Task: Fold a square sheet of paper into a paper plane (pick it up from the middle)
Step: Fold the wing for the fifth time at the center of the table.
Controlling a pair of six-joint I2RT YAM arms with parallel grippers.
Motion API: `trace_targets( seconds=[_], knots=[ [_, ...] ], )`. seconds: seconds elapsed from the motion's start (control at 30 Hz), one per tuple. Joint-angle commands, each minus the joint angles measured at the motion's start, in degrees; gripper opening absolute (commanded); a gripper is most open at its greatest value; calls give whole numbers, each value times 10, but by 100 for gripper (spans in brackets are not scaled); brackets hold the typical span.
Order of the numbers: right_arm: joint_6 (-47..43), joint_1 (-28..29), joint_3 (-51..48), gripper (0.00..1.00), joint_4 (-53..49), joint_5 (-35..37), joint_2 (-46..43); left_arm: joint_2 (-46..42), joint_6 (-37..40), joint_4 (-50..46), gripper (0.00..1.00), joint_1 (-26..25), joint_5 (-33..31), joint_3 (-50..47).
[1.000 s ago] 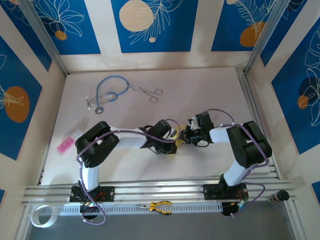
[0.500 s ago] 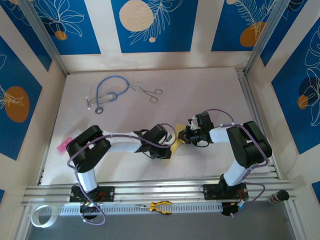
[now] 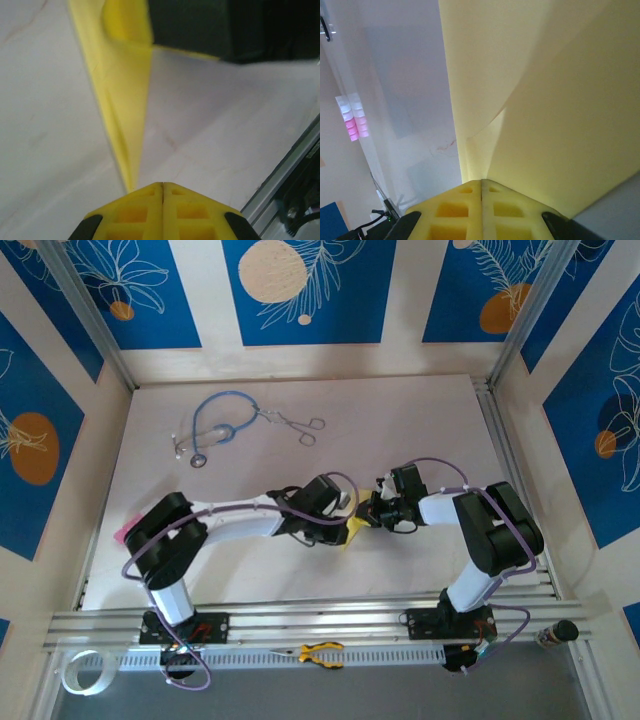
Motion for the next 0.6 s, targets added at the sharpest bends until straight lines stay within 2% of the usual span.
trace_targets(
  seconds=[0.0,0.23,0.5,0.57],
  knots=[
    [1,-2,-7,0,-65,55,21,41,9,17,0,4,28,46],
    [3,-4,1,0,-65,48,20,101,17,1,0,11,0,84],
    [2,-4,2,0,-63,36,7,116,3,-3,0,10,-36,31],
    [-8,4,8,0,-82,58,-14,114,-7,3,0,10,-33,11]
  ],
)
